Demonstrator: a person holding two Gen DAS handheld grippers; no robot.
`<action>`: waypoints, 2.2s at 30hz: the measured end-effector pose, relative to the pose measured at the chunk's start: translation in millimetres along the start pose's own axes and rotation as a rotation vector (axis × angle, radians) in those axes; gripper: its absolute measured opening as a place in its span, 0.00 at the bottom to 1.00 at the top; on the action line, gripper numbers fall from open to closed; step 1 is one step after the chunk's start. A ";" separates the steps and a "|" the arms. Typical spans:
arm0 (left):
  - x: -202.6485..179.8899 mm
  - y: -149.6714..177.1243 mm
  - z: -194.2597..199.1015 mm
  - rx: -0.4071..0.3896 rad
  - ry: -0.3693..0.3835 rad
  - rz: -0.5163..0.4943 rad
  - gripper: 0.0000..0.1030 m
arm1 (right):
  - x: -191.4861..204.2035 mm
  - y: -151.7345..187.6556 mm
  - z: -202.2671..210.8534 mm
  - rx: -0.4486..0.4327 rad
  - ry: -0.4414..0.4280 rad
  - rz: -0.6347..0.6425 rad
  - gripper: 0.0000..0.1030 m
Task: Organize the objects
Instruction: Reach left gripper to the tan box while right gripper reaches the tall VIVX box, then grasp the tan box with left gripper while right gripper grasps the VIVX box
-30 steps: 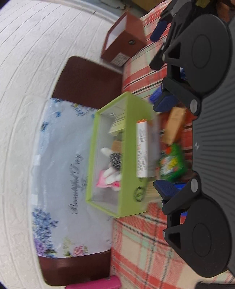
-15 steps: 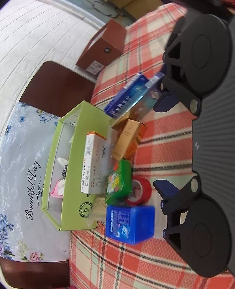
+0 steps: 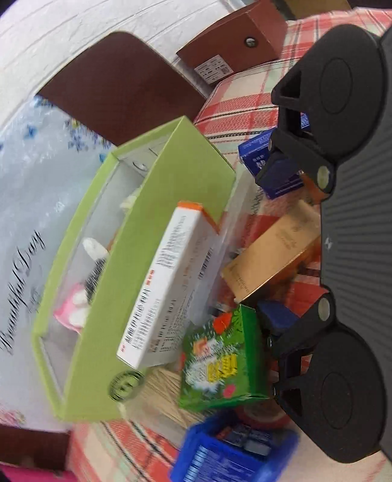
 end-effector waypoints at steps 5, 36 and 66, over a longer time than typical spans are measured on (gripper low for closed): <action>0.6 18.5 19.8 0.066 0.092 -0.194 0.40 | 6.2 0.9 1.1 0.004 -0.028 0.020 0.26; 75.7 79.7 131.3 0.049 0.111 -0.211 0.64 | 44.7 -36.3 -28.2 -0.055 0.087 0.178 0.40; 59.4 82.7 109.8 0.070 0.129 -0.310 0.50 | 50.5 -36.2 -13.0 -0.089 0.081 0.292 0.36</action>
Point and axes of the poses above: each gripper's, at about its wrist camera, not at the fingertips, and z roughly against the way its jaws point, x to its left, y to its underside, the point moved 8 cm from there along -z, roughly the way its jaws point, and after that the axes turned 2 degrees about y, right-handed, at the moved point
